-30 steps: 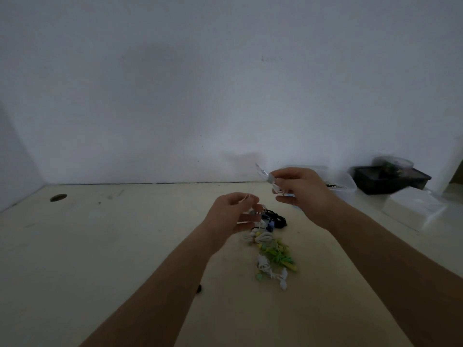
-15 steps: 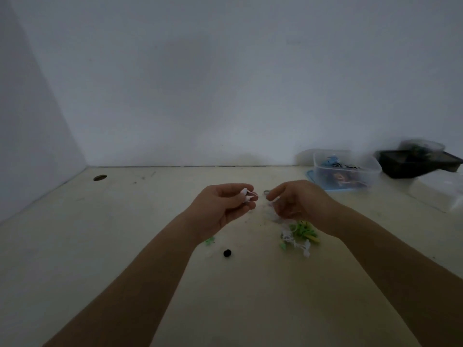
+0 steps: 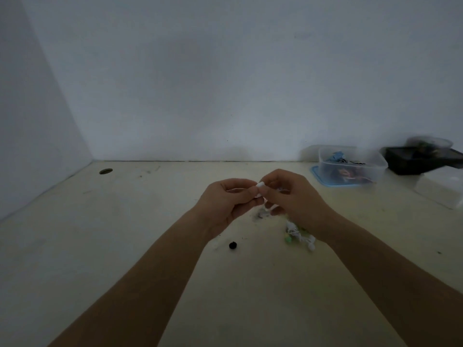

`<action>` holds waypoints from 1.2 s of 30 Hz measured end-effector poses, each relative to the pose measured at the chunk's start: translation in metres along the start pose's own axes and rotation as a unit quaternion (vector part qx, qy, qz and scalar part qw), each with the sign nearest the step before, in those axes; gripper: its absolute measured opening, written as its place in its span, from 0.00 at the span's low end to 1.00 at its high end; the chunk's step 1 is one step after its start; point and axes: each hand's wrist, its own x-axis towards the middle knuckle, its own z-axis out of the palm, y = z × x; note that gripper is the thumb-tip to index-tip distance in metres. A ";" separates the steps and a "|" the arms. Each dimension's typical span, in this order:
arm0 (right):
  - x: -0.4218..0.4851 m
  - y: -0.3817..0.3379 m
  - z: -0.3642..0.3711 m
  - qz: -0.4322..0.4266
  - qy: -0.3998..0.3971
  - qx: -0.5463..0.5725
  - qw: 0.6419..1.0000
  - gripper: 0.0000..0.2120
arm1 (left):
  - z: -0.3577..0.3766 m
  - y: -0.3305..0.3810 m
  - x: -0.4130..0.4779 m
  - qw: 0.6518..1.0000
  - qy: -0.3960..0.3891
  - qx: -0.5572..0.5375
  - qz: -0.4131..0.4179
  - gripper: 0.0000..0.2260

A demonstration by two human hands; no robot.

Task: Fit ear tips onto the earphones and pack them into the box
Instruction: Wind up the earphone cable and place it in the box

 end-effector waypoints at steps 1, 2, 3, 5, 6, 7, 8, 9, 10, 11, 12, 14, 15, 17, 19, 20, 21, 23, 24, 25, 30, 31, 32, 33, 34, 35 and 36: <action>0.001 0.002 0.000 -0.007 0.009 0.007 1.000 0.05 | 0.000 0.000 0.000 1.000 0.001 -0.006 -0.002 0.06; 0.003 0.003 0.000 -0.016 0.020 0.013 1.000 0.05 | 0.000 0.001 0.001 1.000 0.000 -0.010 -0.005 0.06; 0.006 0.006 0.000 -0.021 0.033 0.018 0.999 0.05 | 0.000 0.002 0.002 1.000 -0.003 -0.013 -0.010 0.07; 0.011 0.009 0.000 0.000 0.053 0.034 0.998 0.05 | -0.004 0.006 0.004 1.000 -0.007 -0.004 -0.020 0.08; 0.016 0.011 0.001 0.024 0.057 0.063 0.996 0.06 | -0.009 0.008 0.005 1.000 -0.005 0.012 -0.020 0.08; 0.018 0.012 0.000 0.056 0.055 0.115 0.990 0.06 | -0.013 0.010 0.006 0.999 0.003 0.039 -0.017 0.08; 0.022 0.012 0.002 0.091 0.046 0.187 0.977 0.06 | -0.020 0.012 0.008 0.997 0.022 0.079 -0.009 0.07; 0.024 0.011 0.004 0.123 0.032 0.255 0.958 0.06 | -0.028 0.012 0.010 0.990 0.051 0.135 0.004 0.07; 0.027 0.010 0.006 0.150 0.013 0.305 0.940 0.07 | -0.037 0.011 0.015 0.975 0.087 0.205 0.020 0.06; 0.030 0.010 0.008 0.175 -0.009 0.338 0.925 0.07 | -0.046 0.009 0.020 0.950 0.123 0.283 0.039 0.05; 0.031 0.010 0.010 0.198 -0.031 0.361 0.911 0.08 | -0.054 0.006 0.024 0.919 0.149 0.360 0.057 0.05; 0.036 0.014 0.012 0.227 -0.064 0.374 0.897 0.10 | -0.065 -0.002 0.033 0.864 0.156 0.475 0.067 0.06; 0.040 0.017 0.014 0.233 -0.069 0.364 0.899 0.10 | -0.068 -0.007 0.037 0.842 0.147 0.515 0.061 0.06; 0.044 0.022 0.017 0.233 -0.056 0.327 0.914 0.07 | -0.071 -0.014 0.043 0.813 0.127 0.566 0.051 0.05; 0.046 0.027 0.019 0.230 -0.046 0.289 0.928 0.06 | -0.069 -0.016 0.047 0.803 0.114 0.583 0.045 0.04; 0.047 0.029 0.019 0.230 -0.047 0.276 0.932 0.06 | -0.067 -0.017 0.049 0.802 0.108 0.586 0.042 0.03; 0.048 0.031 0.019 0.228 -0.054 0.263 0.936 0.06 | -0.066 -0.018 0.051 0.800 0.102 0.590 0.035 0.03; 0.050 0.035 0.017 0.224 -0.074 0.235 0.943 0.06 | -0.063 -0.021 0.054 0.789 0.088 0.607 0.018 0.03; 0.050 0.036 0.016 0.226 -0.084 0.226 0.944 0.06 | -0.061 -0.023 0.054 0.784 0.084 0.615 0.009 0.04; 0.050 0.037 0.016 0.229 -0.090 0.225 0.943 0.06 | -0.061 -0.024 0.055 0.780 0.083 0.620 0.004 0.04; 0.050 0.043 0.016 0.237 -0.075 0.253 0.935 0.07 | -0.061 -0.026 0.057 0.772 0.081 0.630 0.010 0.05; 0.051 0.044 0.016 0.238 -0.068 0.258 0.934 0.06 | -0.062 -0.026 0.057 0.776 0.082 0.625 0.011 0.05; 0.050 0.045 0.016 0.237 -0.062 0.261 0.934 0.06 | -0.062 -0.026 0.056 0.783 0.086 0.616 0.014 0.04; 0.050 0.046 0.016 0.234 -0.057 0.262 0.935 0.05 | -0.064 -0.024 0.055 0.792 0.094 0.603 0.023 0.04; 0.050 0.048 0.016 0.230 -0.050 0.262 0.936 0.05 | -0.064 -0.023 0.053 0.802 0.105 0.587 0.040 0.04; 0.049 0.050 0.015 0.226 -0.042 0.263 0.937 0.05 | -0.064 -0.021 0.052 0.816 0.118 0.563 0.062 0.04; 0.049 0.052 0.015 0.221 -0.032 0.265 0.938 0.05 | -0.064 -0.018 0.049 0.836 0.128 0.526 0.086 0.04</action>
